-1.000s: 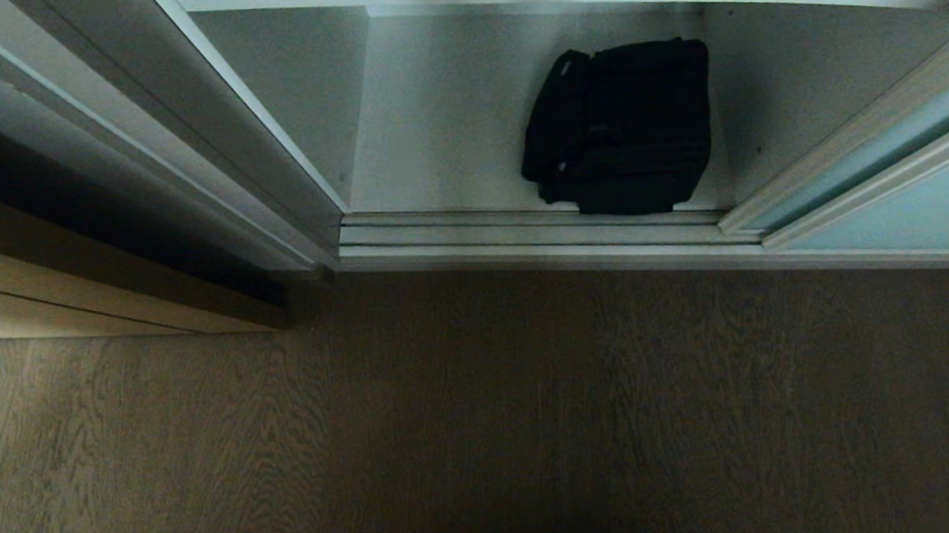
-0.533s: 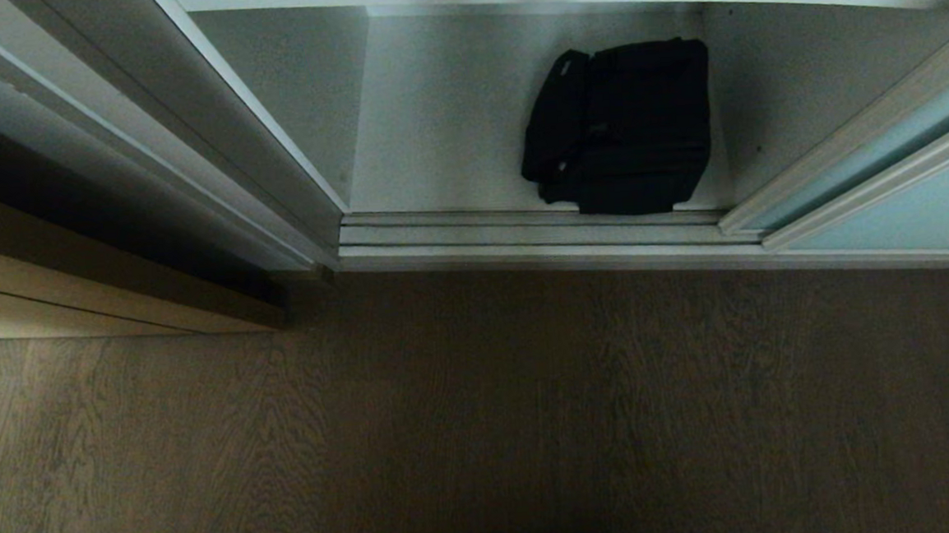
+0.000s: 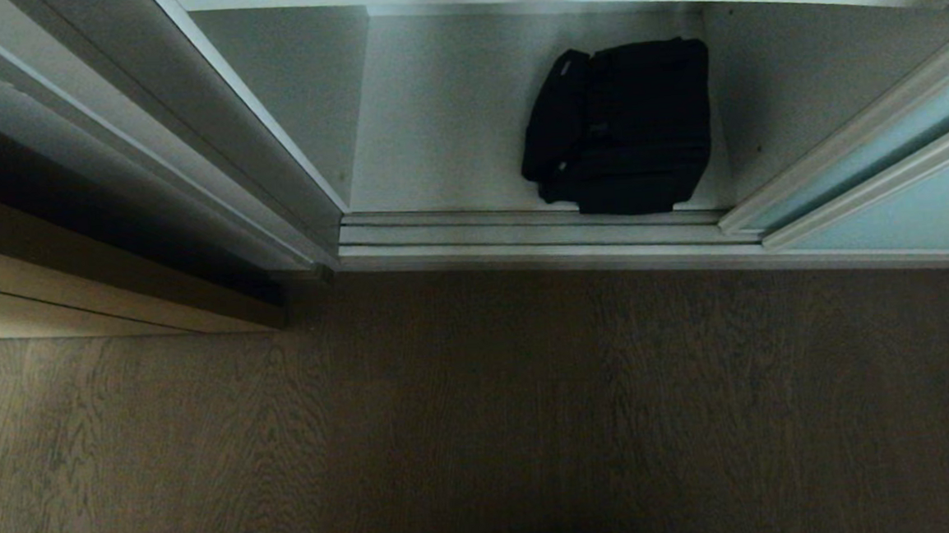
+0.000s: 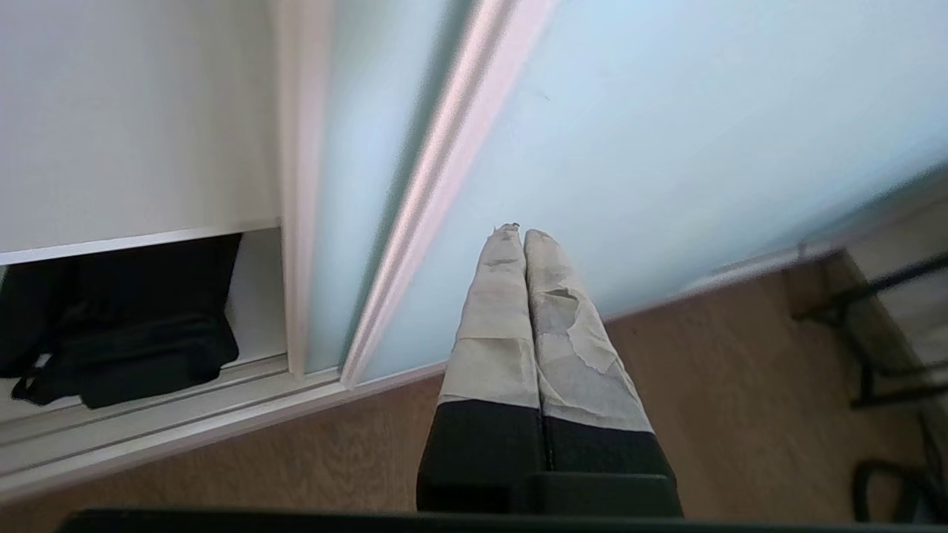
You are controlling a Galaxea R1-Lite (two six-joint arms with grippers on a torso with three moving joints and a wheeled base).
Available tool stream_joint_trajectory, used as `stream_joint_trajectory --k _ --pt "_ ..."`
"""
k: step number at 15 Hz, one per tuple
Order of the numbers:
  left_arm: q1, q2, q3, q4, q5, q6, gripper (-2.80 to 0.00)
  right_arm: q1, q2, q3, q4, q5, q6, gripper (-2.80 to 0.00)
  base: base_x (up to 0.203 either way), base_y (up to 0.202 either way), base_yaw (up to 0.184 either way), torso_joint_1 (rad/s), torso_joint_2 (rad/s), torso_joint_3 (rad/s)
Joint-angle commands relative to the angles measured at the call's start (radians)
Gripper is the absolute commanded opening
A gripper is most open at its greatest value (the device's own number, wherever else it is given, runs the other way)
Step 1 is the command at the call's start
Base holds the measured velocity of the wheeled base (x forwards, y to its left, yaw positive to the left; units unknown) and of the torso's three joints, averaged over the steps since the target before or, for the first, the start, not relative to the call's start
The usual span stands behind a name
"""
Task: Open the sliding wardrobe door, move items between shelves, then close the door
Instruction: Close the door
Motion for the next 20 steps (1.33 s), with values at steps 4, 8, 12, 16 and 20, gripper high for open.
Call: stream_joint_trajectory --k 4,8,12,16,20 --pt "0.0 -0.001 0.0 -0.001 0.0 0.0 -2.8 0.163 0.009 -0.02 0.007 -0.101 -0.096 -2.8 0.0 0.0 0.0 0.0 0.0 0.0" --pt "0.0 -0.001 0.0 -0.001 0.0 0.0 -2.8 0.356 0.011 -0.018 -0.057 -0.279 -0.265 -2.8 0.0 0.0 0.0 0.0 0.0 0.0" --pt "0.0 0.0 0.0 -0.001 0.0 0.0 -2.8 0.547 -0.022 -0.029 -0.071 -0.345 -0.379 -2.8 0.0 0.0 0.0 0.0 0.0 0.0" --pt "0.0 -0.001 0.0 -0.001 0.0 0.0 -2.8 0.685 -0.114 -0.041 -0.071 -0.506 -0.61 -2.8 0.0 0.0 0.0 0.0 0.0 0.0" --pt "0.0 0.0 0.0 -0.001 0.0 0.0 -2.8 0.75 -0.181 -0.046 -0.082 -0.594 -0.663 -2.8 0.0 0.0 0.0 0.0 0.0 0.0"
